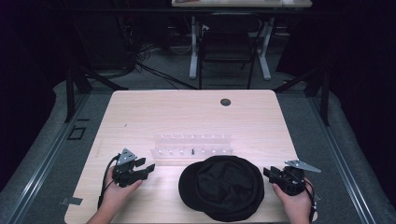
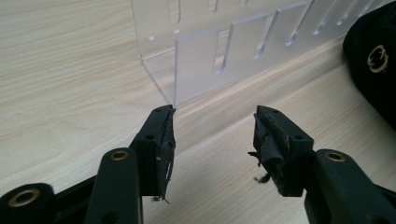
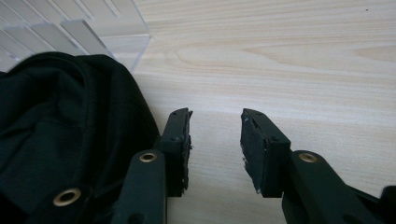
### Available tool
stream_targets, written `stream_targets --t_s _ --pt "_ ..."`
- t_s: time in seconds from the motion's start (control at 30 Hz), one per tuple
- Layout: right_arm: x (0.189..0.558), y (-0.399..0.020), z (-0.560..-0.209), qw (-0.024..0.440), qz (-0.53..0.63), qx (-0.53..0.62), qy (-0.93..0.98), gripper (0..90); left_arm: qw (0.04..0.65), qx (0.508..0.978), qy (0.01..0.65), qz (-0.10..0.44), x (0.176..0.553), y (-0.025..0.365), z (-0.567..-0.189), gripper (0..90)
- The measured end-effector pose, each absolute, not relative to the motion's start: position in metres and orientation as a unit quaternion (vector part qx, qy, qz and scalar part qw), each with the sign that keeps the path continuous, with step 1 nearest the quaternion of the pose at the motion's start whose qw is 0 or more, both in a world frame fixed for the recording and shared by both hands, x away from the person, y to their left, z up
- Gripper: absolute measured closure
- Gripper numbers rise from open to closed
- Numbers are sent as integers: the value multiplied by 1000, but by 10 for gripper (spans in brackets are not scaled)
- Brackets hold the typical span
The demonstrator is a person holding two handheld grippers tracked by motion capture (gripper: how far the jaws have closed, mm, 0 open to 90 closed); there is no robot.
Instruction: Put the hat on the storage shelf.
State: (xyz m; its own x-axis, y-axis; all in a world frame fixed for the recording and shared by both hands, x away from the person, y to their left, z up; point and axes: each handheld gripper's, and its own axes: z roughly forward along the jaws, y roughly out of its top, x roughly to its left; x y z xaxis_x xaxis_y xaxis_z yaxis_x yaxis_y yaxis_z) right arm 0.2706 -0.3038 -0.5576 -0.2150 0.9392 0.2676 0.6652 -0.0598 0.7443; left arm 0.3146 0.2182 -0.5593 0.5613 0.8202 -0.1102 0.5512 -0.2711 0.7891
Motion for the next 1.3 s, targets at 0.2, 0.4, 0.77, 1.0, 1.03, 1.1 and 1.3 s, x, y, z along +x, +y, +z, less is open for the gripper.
stream_targets --t_s 0.2,0.4,0.77,1.0,1.03,1.1,1.3 --pt "269 -305 -556 165 418 604 658 575 415 790 424 155 313 216 -559 549" --pt "266 -302 -553 183 407 591 672 540 424 788 418 155 313 215 -558 532" --pt "262 -300 -540 219 373 601 672 585 403 782 441 175 315 219 -556 488" --pt "259 -298 -533 225 352 597 684 596 405 773 454 179 315 224 -554 506" --pt "259 -297 -531 223 350 594 689 595 406 771 458 180 316 225 -554 507" --pt "260 -296 -528 222 344 594 693 599 403 769 461 183 316 226 -554 507" --pt "266 -291 -521 195 312 598 712 629 397 769 466 186 315 227 -553 501"
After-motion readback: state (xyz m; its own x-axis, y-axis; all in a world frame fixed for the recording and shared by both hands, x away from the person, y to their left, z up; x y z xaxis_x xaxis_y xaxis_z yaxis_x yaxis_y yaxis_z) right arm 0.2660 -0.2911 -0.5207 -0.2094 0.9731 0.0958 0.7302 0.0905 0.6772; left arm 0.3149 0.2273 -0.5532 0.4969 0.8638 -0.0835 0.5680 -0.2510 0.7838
